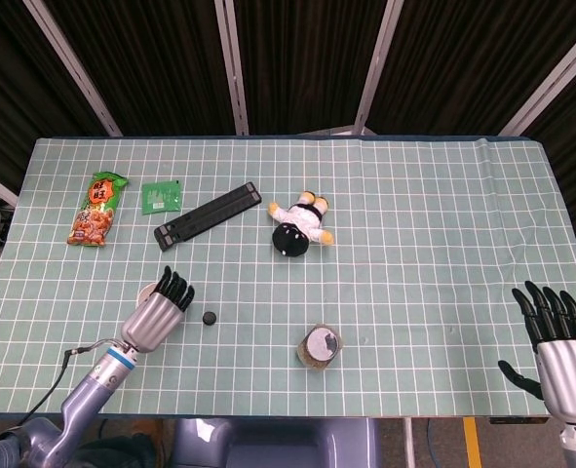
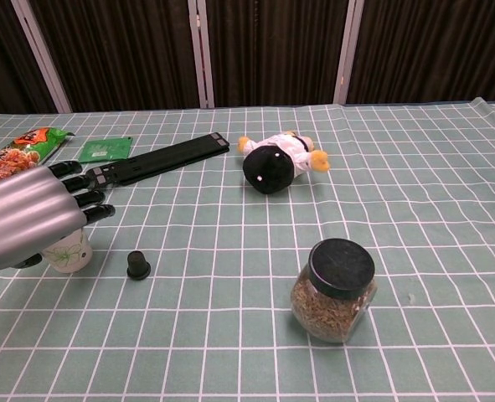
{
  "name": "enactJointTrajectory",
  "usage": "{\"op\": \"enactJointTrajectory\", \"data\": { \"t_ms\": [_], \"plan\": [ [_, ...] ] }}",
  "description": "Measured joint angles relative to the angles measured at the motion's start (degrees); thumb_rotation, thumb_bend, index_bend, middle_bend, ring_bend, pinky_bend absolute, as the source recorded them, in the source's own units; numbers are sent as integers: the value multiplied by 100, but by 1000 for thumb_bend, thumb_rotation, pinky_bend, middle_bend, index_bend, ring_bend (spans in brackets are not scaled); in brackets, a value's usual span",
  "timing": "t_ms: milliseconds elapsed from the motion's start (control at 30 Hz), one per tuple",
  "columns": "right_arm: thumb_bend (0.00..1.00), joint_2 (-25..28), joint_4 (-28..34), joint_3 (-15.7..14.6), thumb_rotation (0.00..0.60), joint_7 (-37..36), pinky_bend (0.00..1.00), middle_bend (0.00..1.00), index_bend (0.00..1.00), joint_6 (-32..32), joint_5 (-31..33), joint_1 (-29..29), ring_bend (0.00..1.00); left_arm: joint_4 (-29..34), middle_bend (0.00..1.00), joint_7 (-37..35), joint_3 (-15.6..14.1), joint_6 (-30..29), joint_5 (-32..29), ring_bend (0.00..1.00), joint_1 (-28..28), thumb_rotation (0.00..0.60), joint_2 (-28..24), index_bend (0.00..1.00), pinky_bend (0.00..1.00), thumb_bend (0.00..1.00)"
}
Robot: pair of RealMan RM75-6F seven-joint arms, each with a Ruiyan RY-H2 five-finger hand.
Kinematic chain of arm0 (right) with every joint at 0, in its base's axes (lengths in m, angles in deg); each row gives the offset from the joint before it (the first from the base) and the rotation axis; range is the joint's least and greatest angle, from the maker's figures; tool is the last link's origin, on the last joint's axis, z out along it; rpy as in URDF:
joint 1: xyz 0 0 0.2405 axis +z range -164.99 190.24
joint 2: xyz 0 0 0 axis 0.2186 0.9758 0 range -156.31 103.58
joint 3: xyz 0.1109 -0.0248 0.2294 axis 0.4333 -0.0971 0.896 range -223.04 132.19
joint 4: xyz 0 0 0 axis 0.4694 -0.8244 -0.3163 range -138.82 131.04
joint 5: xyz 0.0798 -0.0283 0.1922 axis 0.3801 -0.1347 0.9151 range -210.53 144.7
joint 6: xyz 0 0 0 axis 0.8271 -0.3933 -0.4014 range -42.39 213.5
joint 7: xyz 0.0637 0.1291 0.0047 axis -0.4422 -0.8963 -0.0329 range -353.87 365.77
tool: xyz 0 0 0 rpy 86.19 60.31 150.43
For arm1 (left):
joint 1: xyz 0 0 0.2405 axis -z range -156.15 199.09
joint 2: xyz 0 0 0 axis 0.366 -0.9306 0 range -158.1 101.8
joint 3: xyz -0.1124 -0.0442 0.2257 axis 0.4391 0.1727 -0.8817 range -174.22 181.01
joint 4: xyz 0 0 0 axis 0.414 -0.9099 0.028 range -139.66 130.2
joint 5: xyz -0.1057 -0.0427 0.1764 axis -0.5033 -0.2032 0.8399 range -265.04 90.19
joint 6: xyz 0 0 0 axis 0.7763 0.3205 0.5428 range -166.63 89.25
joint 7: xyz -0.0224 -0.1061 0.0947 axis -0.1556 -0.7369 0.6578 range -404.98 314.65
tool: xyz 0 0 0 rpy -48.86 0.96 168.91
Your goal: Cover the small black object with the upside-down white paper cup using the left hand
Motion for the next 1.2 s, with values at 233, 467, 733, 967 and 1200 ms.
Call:
{"op": "enactJointTrajectory", "data": {
  "t_ms": [233,467,733,967,1200],
  "plan": [
    [0,2,-14,-8,600,-9,0,0,0,0,11,-7,0,14,434,26,50,-72,-198,397,7,600,31,460,370,0],
    [0,16,-12,-1,600,-47,0,0,0,-13,37,-13,0,485,423,-981,462,-181,-838,394,-31,600,-90,459,370,0],
    [0,-5,6,-10,600,15,0,0,0,34,25,12,0,1211,409,-3728,1113,283,-2132,380,-108,600,-591,450,355,0],
    [0,-23,-2,-25,600,95,0,0,0,154,42,64,0,1339,409,-6728,1515,1376,-2886,381,-138,600,-1013,450,354,0],
    [0,-45,-20,-9,600,131,0,0,0,186,107,81,0,739,409,-8274,1562,2014,-2863,379,-87,600,-1020,450,351,0]
  ]
}}
